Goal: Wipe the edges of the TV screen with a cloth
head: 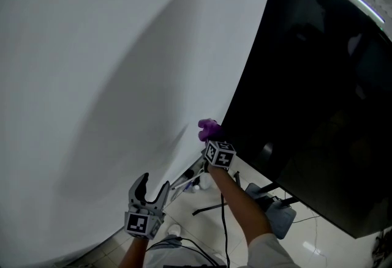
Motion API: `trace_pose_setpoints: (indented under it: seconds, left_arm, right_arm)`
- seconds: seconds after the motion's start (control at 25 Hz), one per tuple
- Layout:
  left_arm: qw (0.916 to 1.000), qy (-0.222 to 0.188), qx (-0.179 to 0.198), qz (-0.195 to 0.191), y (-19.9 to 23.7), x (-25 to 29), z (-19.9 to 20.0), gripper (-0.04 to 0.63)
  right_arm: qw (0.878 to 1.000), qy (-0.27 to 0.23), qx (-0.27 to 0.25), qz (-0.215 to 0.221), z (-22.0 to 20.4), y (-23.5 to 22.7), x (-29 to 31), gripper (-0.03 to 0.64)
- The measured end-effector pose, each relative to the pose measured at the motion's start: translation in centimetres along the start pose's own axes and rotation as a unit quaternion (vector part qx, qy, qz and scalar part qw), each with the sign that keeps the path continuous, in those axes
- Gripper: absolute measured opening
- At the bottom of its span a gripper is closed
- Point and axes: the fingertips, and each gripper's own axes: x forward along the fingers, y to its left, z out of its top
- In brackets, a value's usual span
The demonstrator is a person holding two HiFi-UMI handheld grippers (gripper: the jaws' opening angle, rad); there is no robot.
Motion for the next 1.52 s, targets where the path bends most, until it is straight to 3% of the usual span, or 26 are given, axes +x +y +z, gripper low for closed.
trace_pose_setpoints:
  seconds: [0.16,0.36,0.52,0.92,1.32,1.52]
  left_arm:
    - [0.9999,-0.008,-0.001,-0.007,-0.9,0.3,0.6,0.265]
    - [0.9995,-0.014,-0.002,-0.027,-1.9,0.8,2.6,0.265]
    - [0.999,-0.02,-0.005,-0.041,-2.8,1.0,3.2,0.265]
    - [0.9973,-0.034,-0.006,-0.065,-4.5,1.9,3.9,0.265]
    - [0.9967,-0.037,0.004,-0.072,-4.5,1.6,3.6,0.265]
    - [0.9967,-0.042,-0.009,-0.069,-4.6,1.6,4.5,0.265]
  right_arm:
    - [1.0,-0.014,-0.013,0.007,3.1,0.8,-1.0,0.057]
    - [0.999,-0.035,0.012,0.011,8.5,2.6,-1.9,0.057]
    - [0.998,-0.058,-0.006,0.02,12.6,3.8,-3.2,0.057]
    - [0.996,-0.092,-0.006,0.022,19.6,4.9,-5.1,0.055]
    - [0.991,-0.132,0.024,0.018,26.3,5.9,-6.7,0.054]
    - [0.986,-0.161,0.041,0.018,30.5,6.1,-8.0,0.054]
